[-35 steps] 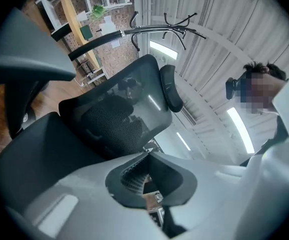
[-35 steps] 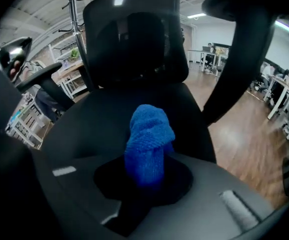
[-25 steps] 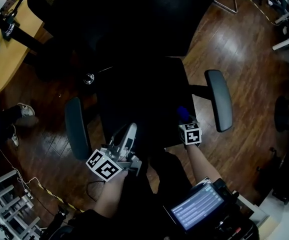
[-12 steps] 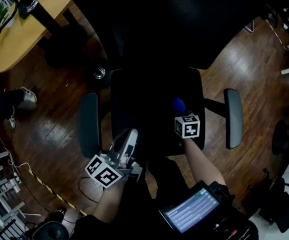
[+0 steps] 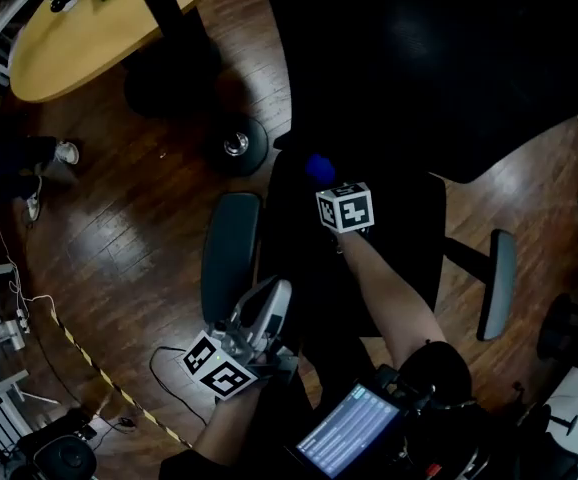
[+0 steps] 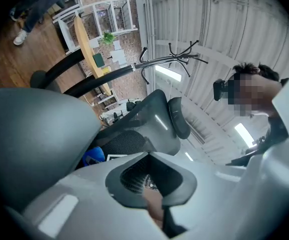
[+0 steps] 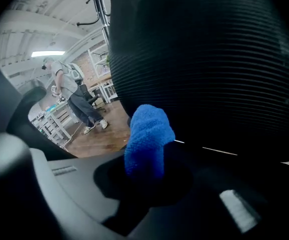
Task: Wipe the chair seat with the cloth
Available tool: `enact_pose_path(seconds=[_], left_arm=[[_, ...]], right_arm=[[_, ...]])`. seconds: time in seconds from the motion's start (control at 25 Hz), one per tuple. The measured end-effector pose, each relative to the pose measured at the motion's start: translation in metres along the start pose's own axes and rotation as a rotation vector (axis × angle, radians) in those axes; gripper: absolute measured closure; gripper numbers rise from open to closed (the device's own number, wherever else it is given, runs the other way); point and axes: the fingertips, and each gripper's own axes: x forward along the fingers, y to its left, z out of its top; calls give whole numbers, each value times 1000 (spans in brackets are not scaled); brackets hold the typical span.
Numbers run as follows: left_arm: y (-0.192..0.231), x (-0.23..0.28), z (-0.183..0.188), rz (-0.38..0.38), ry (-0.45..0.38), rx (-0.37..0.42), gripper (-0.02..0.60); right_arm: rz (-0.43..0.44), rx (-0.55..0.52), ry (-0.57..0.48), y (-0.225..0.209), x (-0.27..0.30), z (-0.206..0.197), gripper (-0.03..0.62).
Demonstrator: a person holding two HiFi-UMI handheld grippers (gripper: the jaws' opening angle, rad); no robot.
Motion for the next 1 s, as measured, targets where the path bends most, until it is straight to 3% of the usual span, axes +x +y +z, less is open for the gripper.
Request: enact_pose_path(seconds=[0.2, 0.56, 0.76, 1.0], left_arm=[[11, -6, 5, 14, -21, -2, 588], [22, -8, 2, 47, 6, 6, 588], [17, -2, -4, 48, 26, 12, 588], [4, 25, -27, -7, 88, -1, 588]], right_arm=[[37, -12, 53, 18, 49, -13, 545], [18, -2, 0, 14, 53, -15, 545], [-91, 22, 20, -38, 31, -32, 545], [-285, 93, 69, -146, -41, -76, 545]])
